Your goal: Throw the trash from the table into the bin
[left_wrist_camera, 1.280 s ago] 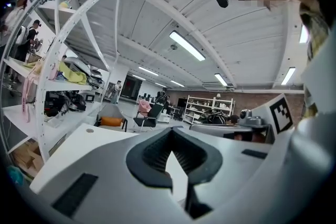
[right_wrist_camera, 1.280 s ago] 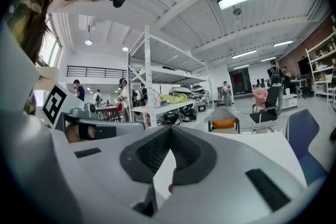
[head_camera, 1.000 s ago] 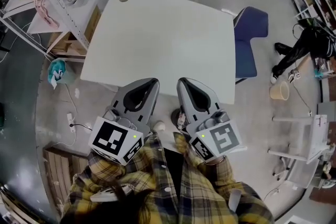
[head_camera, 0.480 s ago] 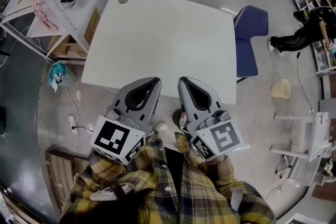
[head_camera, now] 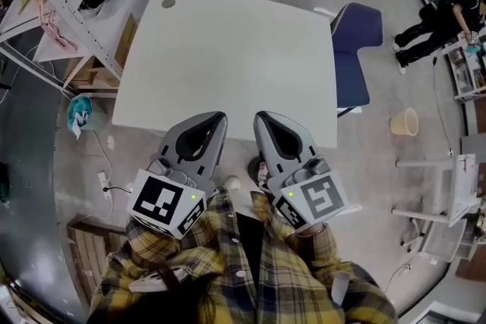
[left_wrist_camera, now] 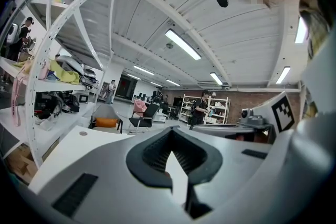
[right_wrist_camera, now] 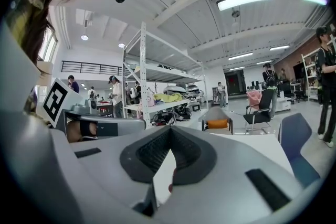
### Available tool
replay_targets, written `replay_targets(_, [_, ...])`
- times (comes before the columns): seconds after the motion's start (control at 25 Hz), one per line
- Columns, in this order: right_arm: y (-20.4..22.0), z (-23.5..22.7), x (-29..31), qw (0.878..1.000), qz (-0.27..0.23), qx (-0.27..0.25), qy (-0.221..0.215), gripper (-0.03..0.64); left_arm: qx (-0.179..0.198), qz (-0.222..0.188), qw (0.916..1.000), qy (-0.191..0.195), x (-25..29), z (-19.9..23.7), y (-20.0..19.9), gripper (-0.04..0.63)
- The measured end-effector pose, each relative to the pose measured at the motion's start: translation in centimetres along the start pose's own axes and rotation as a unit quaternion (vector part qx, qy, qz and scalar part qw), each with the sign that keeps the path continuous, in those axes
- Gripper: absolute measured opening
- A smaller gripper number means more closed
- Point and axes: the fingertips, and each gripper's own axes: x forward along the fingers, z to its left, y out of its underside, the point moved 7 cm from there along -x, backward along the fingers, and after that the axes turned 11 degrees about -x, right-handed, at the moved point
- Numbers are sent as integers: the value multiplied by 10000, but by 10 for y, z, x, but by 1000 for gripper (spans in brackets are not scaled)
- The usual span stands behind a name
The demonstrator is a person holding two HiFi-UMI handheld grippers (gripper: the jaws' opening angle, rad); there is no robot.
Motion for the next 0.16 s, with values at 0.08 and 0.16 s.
replay_targets(0.08, [1, -1, -3, 10000, -4, -37, -24, -2, -4, 9, 10000, -17, 1, -1, 2, 6])
replay_targets(0.16, [0, -2, -5, 10000, -11, -83, -51, -2, -8, 13, 10000, -30, 2, -3, 3, 6])
